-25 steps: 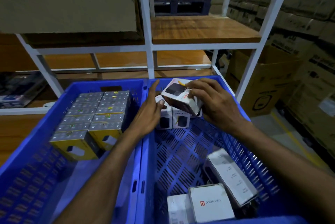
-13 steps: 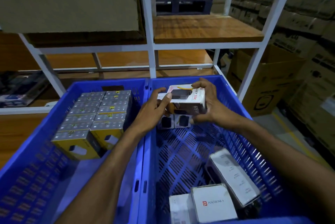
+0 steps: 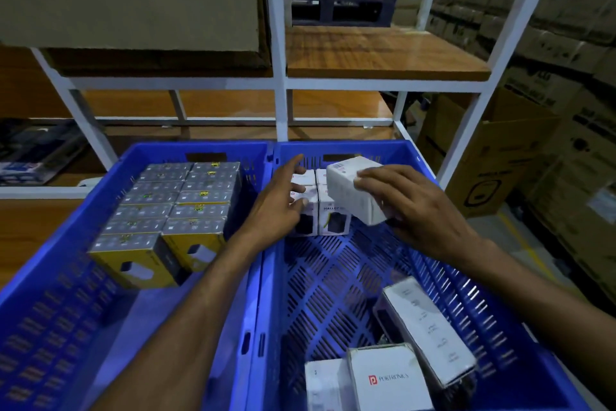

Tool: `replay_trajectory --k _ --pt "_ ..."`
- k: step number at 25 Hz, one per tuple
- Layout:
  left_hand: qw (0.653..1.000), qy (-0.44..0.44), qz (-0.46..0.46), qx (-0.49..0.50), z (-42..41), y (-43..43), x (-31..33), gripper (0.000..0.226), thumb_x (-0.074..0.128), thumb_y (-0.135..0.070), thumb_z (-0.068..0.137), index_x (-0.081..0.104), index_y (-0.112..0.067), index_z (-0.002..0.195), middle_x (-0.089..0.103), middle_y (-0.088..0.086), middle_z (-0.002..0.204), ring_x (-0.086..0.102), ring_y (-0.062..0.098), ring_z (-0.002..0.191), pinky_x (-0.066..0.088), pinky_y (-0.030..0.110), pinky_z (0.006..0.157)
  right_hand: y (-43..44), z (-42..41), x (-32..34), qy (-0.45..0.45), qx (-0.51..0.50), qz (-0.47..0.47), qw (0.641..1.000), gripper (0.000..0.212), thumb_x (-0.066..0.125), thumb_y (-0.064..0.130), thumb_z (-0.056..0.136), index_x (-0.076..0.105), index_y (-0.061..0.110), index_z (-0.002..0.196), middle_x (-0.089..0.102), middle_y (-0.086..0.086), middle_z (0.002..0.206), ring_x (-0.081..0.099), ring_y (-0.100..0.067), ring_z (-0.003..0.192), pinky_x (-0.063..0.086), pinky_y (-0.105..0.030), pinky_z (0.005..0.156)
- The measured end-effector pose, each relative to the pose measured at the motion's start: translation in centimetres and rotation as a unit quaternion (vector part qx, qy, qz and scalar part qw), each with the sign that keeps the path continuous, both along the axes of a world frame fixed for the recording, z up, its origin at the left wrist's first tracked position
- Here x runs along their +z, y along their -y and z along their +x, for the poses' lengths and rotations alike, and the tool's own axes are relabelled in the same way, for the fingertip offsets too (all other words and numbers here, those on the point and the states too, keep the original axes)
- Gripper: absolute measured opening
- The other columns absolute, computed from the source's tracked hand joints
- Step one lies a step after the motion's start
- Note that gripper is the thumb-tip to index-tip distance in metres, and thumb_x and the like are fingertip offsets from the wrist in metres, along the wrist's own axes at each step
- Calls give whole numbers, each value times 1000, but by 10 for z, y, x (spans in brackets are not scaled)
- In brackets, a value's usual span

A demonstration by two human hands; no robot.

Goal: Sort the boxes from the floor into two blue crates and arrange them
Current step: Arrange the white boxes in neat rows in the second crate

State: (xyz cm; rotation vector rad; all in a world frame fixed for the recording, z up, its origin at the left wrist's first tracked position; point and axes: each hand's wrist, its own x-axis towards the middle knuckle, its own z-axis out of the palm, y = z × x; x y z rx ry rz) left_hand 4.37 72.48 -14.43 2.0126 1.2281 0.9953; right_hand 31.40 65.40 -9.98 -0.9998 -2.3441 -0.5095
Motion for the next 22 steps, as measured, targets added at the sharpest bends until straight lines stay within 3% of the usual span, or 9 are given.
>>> replay_trajectory --k 2,4,6,8,11,16,19,21,22 --pt "999 -36 10 -17 -1 0 -3 71 68 -5 92 38 -29 151 48 -7 139 61 9 111 52 24 84 6 15 -10 73 -13 55 996 44 56 11 100 58 12 144 59 -16 135 57 -36 117 50 -46 92" --pt "999 -42 20 -18 -2 1 -3 61 69 -10 93 46 -29 146 48 -8 136 61 6 110 50 20 84 10 27 -16 156 -13 94 983 42 49 14 105 57 15 146 62 -14 133 57 -35 114 49 -48 91" --pt "998 -53 29 -18 -2 1 -2 53 71 -15 93 51 -28 140 50 -9 134 61 6 109 49 21 84 13 30 -15 217 -39 48 974 48 49 19 101 52 15 149 61 -10 136 57 -32 114 51 -47 87" --pt "997 -70 32 -24 -2 0 -2 47 72 -18 93 55 -29 136 51 -10 132 62 6 108 47 22 83 5 32 -13 215 -136 -67 965 69 71 29 85 47 18 149 58 -5 137 56 -29 114 54 -45 80" --pt "996 -73 32 -28 -2 3 -1 40 71 -20 94 59 -30 131 53 -11 127 61 4 107 45 17 79 -21 31 -23 181 -260 -205 926 75 78 23 80 40 21 145 53 -5 128 54 -30 114 57 -49 70" --pt "997 -68 34 -26 -1 6 3 37 71 -17 94 61 -29 128 51 -11 128 62 4 105 46 17 81 -78 15 -49 95 -288 -321 897 58 72 4 81 46 12 131 47 -17 129 57 -41 109 56 -55 79" --pt "997 -67 26 -26 -2 6 3 38 71 -18 95 61 -31 129 48 -13 132 60 1 106 44 11 81 -103 4 -71 -13 -318 -361 877 83 80 9 77 32 11 144 39 -26 143 60 -48 110 57 -57 79" --pt "997 -73 25 -27 -2 6 3 36 70 -20 95 61 -33 128 47 -16 133 60 0 107 42 10 80 -108 -5 -88 -125 -385 -399 823 100 84 12 77 19 4 152 46 -31 141 61 -49 115 57 -55 83" --pt "996 -76 23 -28 -2 6 2 36 70 -20 95 61 -33 127 46 -17 132 59 0 106 42 11 80 -109 -10 -93 -172 -424 -412 788 96 83 13 81 20 -1 151 52 -30 138 60 -47 119 55 -54 88"
